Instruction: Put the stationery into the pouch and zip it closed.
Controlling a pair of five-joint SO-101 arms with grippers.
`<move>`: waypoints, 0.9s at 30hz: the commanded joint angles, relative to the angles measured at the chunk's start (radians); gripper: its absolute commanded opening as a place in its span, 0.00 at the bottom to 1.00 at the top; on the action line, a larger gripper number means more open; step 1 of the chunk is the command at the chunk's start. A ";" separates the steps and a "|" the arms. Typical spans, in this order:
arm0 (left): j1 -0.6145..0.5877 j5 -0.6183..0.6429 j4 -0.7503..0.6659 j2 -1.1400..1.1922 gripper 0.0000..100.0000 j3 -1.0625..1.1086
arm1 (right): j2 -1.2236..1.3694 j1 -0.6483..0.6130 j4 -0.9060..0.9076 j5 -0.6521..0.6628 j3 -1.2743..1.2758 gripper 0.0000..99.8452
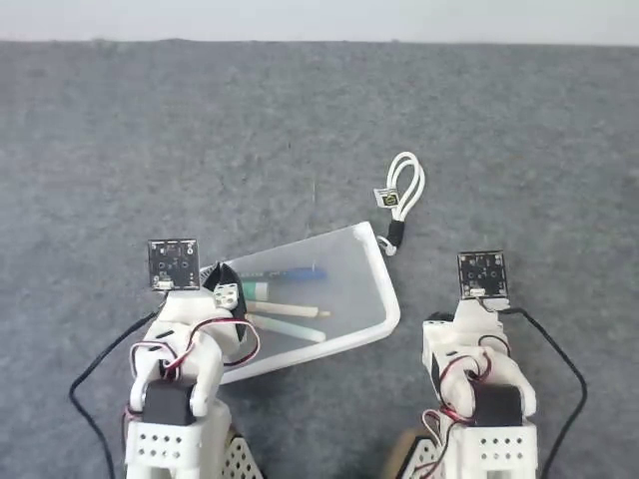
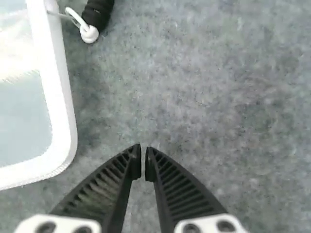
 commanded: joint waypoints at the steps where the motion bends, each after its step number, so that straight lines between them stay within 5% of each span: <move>1: 0.008 -0.008 0.052 -0.014 0.01 -0.013 | 0.001 0.008 -0.013 -0.011 0.021 0.01; 13: 0.002 -0.008 0.222 -0.015 0.01 -0.013 | -0.007 0.010 0.085 -0.005 0.021 0.01; 27: 0.003 -0.005 0.229 -0.014 0.01 -0.013 | -0.007 0.010 0.085 -0.005 0.021 0.01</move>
